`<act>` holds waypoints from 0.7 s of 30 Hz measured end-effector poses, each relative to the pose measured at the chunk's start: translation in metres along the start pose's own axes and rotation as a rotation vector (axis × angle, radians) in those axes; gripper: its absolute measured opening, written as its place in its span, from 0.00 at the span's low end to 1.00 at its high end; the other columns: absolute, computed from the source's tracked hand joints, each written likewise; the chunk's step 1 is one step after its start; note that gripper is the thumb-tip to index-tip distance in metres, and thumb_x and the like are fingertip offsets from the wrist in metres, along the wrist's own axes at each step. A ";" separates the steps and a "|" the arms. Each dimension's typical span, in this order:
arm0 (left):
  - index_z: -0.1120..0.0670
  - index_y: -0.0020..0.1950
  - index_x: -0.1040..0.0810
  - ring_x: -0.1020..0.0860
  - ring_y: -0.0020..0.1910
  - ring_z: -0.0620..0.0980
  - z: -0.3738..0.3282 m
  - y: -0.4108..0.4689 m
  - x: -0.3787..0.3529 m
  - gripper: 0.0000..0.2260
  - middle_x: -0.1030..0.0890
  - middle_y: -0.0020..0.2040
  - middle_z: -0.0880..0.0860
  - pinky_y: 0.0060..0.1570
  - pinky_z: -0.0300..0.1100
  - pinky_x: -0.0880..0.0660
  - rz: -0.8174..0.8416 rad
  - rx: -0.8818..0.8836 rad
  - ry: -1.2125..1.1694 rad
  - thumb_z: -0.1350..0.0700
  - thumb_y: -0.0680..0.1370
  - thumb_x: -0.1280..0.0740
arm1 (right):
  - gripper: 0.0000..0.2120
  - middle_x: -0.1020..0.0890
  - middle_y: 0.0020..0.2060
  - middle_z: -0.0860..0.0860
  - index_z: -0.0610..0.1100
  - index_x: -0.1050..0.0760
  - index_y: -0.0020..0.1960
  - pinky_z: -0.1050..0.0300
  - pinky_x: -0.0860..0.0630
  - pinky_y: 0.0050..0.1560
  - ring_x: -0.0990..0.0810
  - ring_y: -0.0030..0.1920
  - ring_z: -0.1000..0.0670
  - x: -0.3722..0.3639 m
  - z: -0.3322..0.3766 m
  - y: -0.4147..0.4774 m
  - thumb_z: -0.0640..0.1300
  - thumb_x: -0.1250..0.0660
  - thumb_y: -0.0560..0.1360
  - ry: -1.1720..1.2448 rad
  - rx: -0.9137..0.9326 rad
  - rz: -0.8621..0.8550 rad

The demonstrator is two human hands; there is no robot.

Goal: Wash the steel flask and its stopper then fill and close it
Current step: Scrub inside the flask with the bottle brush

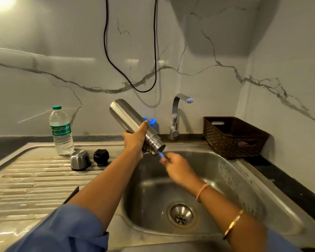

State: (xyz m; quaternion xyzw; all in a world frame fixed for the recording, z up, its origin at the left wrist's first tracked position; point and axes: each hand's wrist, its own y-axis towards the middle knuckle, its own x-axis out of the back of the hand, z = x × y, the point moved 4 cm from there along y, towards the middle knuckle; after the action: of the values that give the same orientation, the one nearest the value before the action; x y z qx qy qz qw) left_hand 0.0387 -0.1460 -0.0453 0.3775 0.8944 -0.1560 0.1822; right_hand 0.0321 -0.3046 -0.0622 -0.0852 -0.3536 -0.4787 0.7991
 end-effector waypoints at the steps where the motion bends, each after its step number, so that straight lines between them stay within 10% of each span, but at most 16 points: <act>1: 0.55 0.62 0.38 0.19 0.48 0.60 -0.001 0.003 0.002 0.30 0.24 0.54 0.60 0.48 0.62 0.22 0.009 0.011 -0.009 0.51 0.68 0.24 | 0.12 0.30 0.27 0.50 0.44 0.25 0.52 0.63 0.36 0.24 0.33 0.23 0.53 -0.004 -0.002 0.000 0.45 0.46 0.82 0.406 -0.183 0.180; 3: 0.55 0.62 0.38 0.19 0.47 0.60 -0.001 0.008 0.003 0.30 0.24 0.53 0.60 0.48 0.62 0.22 0.008 0.028 -0.039 0.52 0.69 0.24 | 0.13 0.33 0.25 0.50 0.43 0.25 0.48 0.64 0.41 0.21 0.36 0.20 0.54 -0.002 -0.007 0.008 0.46 0.47 0.82 0.493 -0.173 0.201; 6: 0.54 0.65 0.39 0.19 0.47 0.59 0.000 0.008 0.003 0.33 0.24 0.56 0.60 0.47 0.63 0.22 -0.038 0.026 -0.040 0.52 0.68 0.23 | 0.14 0.21 0.36 0.44 0.40 0.23 0.48 0.56 0.30 0.30 0.21 0.34 0.43 0.010 -0.009 0.009 0.41 0.47 0.78 -0.584 0.236 -0.202; 8: 0.53 0.66 0.40 0.19 0.47 0.60 0.001 0.007 0.001 0.34 0.24 0.55 0.60 0.47 0.63 0.22 -0.057 0.053 -0.076 0.53 0.68 0.24 | 0.13 0.22 0.31 0.45 0.41 0.22 0.42 0.58 0.31 0.23 0.21 0.27 0.43 0.006 -0.011 0.004 0.40 0.46 0.72 -0.876 0.265 -0.335; 10: 0.53 0.66 0.39 0.19 0.47 0.59 0.002 0.010 0.003 0.33 0.24 0.55 0.60 0.46 0.62 0.21 -0.050 0.050 -0.049 0.52 0.68 0.24 | 0.13 0.21 0.31 0.45 0.40 0.24 0.46 0.54 0.28 0.28 0.22 0.29 0.44 -0.008 -0.012 0.001 0.41 0.47 0.77 -0.613 0.235 -0.229; 13: 0.55 0.64 0.38 0.19 0.46 0.59 -0.001 0.014 0.011 0.31 0.24 0.54 0.59 0.47 0.61 0.21 -0.033 0.031 0.009 0.51 0.69 0.24 | 0.17 0.33 0.24 0.51 0.41 0.27 0.43 0.61 0.36 0.23 0.36 0.22 0.54 -0.008 -0.015 0.000 0.49 0.48 0.82 0.438 -0.308 0.197; 15: 0.55 0.64 0.38 0.19 0.45 0.58 -0.003 0.018 0.017 0.31 0.23 0.54 0.59 0.46 0.61 0.21 -0.065 0.044 -0.023 0.51 0.69 0.24 | 0.19 0.36 0.23 0.53 0.40 0.26 0.44 0.63 0.43 0.20 0.41 0.20 0.57 -0.004 -0.019 0.007 0.51 0.47 0.82 0.574 -0.308 0.239; 19: 0.54 0.67 0.39 0.19 0.44 0.58 -0.010 0.016 0.021 0.34 0.24 0.55 0.59 0.45 0.63 0.22 -0.124 0.037 -0.029 0.51 0.68 0.24 | 0.16 0.24 0.29 0.48 0.42 0.23 0.45 0.58 0.33 0.22 0.27 0.22 0.49 0.006 -0.014 0.001 0.48 0.46 0.78 -0.688 0.349 -0.212; 21: 0.53 0.67 0.40 0.19 0.44 0.58 -0.010 0.015 0.020 0.35 0.24 0.55 0.59 0.47 0.62 0.22 -0.131 0.037 -0.043 0.52 0.68 0.24 | 0.16 0.25 0.25 0.48 0.43 0.23 0.41 0.59 0.36 0.20 0.27 0.19 0.47 0.001 -0.010 -0.004 0.46 0.47 0.77 -0.862 0.372 -0.278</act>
State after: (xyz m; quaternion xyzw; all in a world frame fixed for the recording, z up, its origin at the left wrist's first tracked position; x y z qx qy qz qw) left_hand 0.0348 -0.1195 -0.0476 0.3181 0.9100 -0.1919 0.1839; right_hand 0.0336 -0.3122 -0.0698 -0.0835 -0.7398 -0.4307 0.5101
